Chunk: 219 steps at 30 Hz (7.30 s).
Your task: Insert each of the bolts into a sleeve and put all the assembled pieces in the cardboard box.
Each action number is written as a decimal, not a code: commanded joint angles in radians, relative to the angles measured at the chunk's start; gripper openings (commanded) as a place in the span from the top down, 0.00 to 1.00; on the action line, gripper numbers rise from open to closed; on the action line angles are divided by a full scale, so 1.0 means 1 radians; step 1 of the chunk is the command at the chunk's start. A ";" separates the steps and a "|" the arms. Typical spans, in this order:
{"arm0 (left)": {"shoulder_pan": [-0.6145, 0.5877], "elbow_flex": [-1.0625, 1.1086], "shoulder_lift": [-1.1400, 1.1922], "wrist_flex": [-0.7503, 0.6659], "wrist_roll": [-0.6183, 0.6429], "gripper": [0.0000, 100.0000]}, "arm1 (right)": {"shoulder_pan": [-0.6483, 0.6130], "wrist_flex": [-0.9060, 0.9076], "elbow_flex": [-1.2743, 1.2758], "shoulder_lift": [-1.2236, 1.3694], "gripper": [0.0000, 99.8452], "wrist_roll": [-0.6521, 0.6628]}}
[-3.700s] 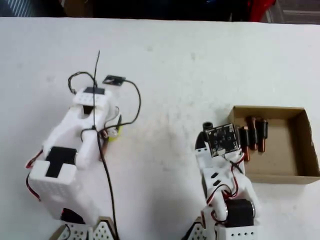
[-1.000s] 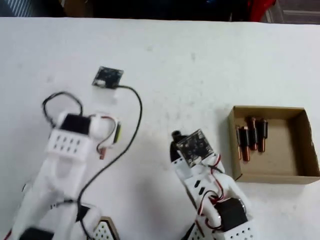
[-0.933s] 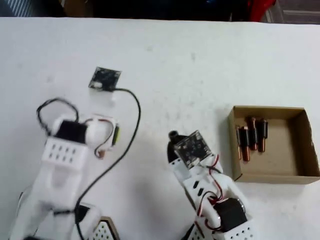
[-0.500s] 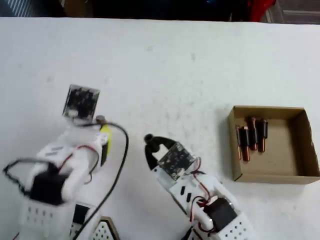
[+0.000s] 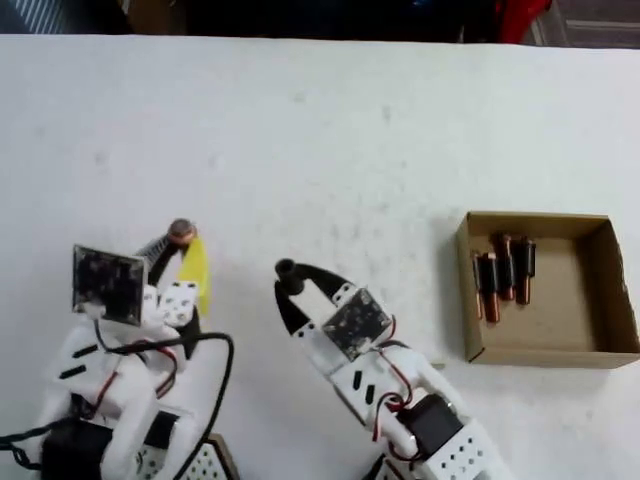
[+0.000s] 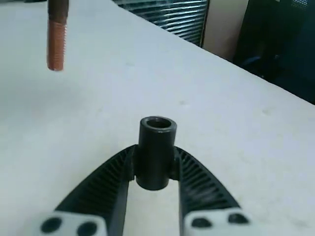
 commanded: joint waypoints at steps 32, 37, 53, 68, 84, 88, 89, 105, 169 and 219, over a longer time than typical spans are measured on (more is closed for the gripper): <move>0.305 0.239 -0.188 -0.433 0.135 0.98 | -0.091 -0.134 0.038 -0.005 0.98 -0.035; 0.305 0.221 -0.188 -0.423 0.135 0.98 | -0.091 -0.087 0.038 -0.010 0.98 -0.035; 0.298 0.216 -0.189 -0.354 0.135 0.98 | -0.091 -0.079 0.038 -0.008 0.98 0.097; 0.298 0.216 -0.189 -0.353 0.135 0.98 | -0.090 -0.047 0.038 -0.010 0.98 0.097; 0.303 0.222 -0.189 -0.351 0.140 0.98 | -0.047 -0.053 0.037 -0.010 0.98 0.097; 0.303 0.222 -0.189 -0.322 0.140 0.98 | -0.047 -0.056 0.035 -0.010 0.98 0.097; 0.302 0.222 -0.189 -0.308 0.140 0.98 | -0.047 -0.067 0.037 -0.010 0.98 0.097; 0.305 0.324 -0.189 -0.276 0.135 0.98 | -0.044 -0.073 0.037 -0.010 0.98 0.097; -0.051 0.097 -0.189 -0.176 -0.140 0.98 | -0.041 -0.064 0.037 -0.010 0.98 0.103; -0.234 0.684 -0.189 -0.077 -0.141 0.98 | 0.064 -0.036 0.037 -0.010 0.98 0.104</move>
